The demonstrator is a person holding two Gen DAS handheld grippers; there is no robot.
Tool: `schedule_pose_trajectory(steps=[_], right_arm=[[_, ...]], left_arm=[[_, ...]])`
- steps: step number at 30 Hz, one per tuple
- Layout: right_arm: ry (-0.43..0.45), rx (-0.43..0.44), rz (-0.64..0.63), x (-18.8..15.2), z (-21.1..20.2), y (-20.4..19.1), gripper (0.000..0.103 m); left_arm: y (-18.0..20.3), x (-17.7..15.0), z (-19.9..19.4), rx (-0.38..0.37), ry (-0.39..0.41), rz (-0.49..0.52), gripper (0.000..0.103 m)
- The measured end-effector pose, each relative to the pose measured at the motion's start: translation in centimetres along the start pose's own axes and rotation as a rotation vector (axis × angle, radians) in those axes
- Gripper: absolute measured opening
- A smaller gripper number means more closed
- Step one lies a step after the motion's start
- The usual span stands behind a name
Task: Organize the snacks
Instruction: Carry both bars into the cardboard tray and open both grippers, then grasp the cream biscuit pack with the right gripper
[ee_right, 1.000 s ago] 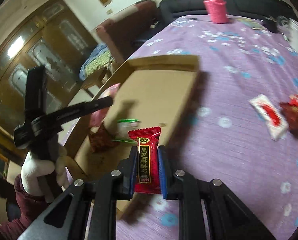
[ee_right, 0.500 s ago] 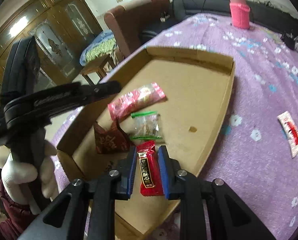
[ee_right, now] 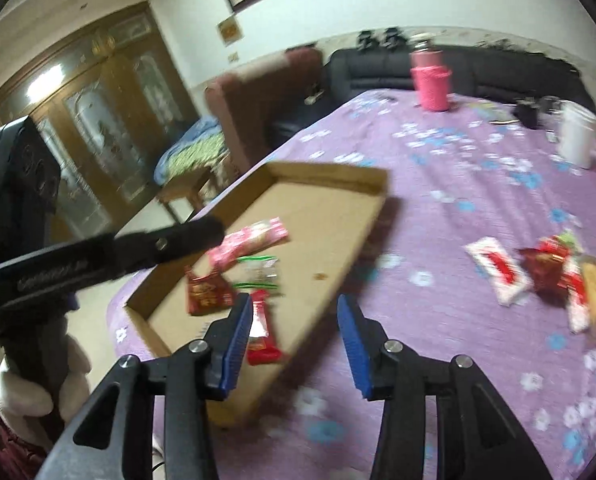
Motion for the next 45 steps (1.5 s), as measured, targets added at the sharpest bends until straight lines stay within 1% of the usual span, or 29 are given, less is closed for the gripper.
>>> schedule_pose_trajectory(steps=[2, 4, 5, 9, 13, 15, 17, 19, 21, 26, 30, 32, 34, 35, 36, 42, 45], right_arm=[[0.055, -0.057, 0.008, 0.3, -1.6, 2.2, 0.049], [0.124, -0.130, 0.025, 0.5, -3.5, 4.9, 0.063], [0.138, -0.161, 0.045, 0.6, -4.3, 6.3, 0.065], [0.149, -0.244, 0.188, 0.1, -7.8, 12.9, 0.065], [0.163, -0.374, 0.282, -1.2, -12.2, 19.6, 0.065], [0.158, -0.417, 0.320, -1.9, -13.5, 22.0, 0.065], [0.152, -0.440, 0.349, -2.2, -14.3, 23.9, 0.065], [0.140, -0.442, 0.371, -2.2, -14.3, 24.9, 0.065], [0.128, -0.431, 0.364, -1.8, -13.3, 25.4, 0.065], [0.093, -0.408, 0.275, 0.3, -9.2, 25.4, 0.065], [0.050, -0.427, 0.232, 1.1, -5.6, 26.1, 0.064], [0.024, -0.435, 0.218, 0.9, -4.3, 26.6, 0.062], [0.002, -0.443, 0.211, 0.4, -3.4, 27.0, 0.053], [0.018, -0.456, 0.191, 0.6, -3.4, 27.0, 0.049], [0.012, -0.454, 0.185, 0.6, -3.4, 27.0, 0.037], [0.038, -0.387, 0.205, 0.5, -3.7, 26.8, 0.036], [0.040, -0.317, 0.255, 0.2, -3.7, 26.4, 0.036]], left_arm=[[1.9, -0.9, 0.5, -0.026, -0.024, 0.025, 0.024], [3.2, -1.6, 0.9, -0.041, -0.045, 0.041, 0.024], [3.8, -2.0, 1.1, -0.047, -0.058, 0.048, 0.024], [5.9, -3.4, 1.6, -0.076, -0.093, 0.069, 0.024], [7.2, -4.9, 2.9, -0.099, -0.140, 0.083, 0.024], [7.9, -5.9, 3.8, -0.114, -0.173, 0.089, 0.024], [8.3, -6.7, 4.2, -0.124, -0.197, 0.096, 0.024], [8.8, -7.4, 4.5, -0.130, -0.214, 0.108, 0.024], [9.1, -7.9, 4.8, -0.131, -0.227, 0.119, 0.024], [9.1, -8.5, 5.2, -0.120, -0.245, 0.124, 0.024], [8.9, -8.6, 5.5, -0.107, -0.252, 0.124, 0.024], [8.8, -8.6, 5.7, -0.102, -0.256, 0.126, 0.024], [9.0, -8.4, 6.1, -0.105, -0.259, 0.129, 0.024], [9.0, -8.4, 6.3, -0.103, -0.259, 0.133, 0.024], [9.1, -8.3, 6.6, -0.096, -0.260, 0.139, 0.024], [9.7, -8.8, 9.0, -0.070, -0.299, 0.164, 0.024], [10.3, -8.6, 10.2, -0.069, -0.310, 0.162, 0.024]])
Point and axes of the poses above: each gripper's, at about its wrist camera, not at the fingertips, and z roughly the way its jaws point, y to its right, x to its top, the point moved 9 cm from there along z, roughly the way its jaws point, and after that the axes turned 10 degrees about y, right-handed, at the moved point
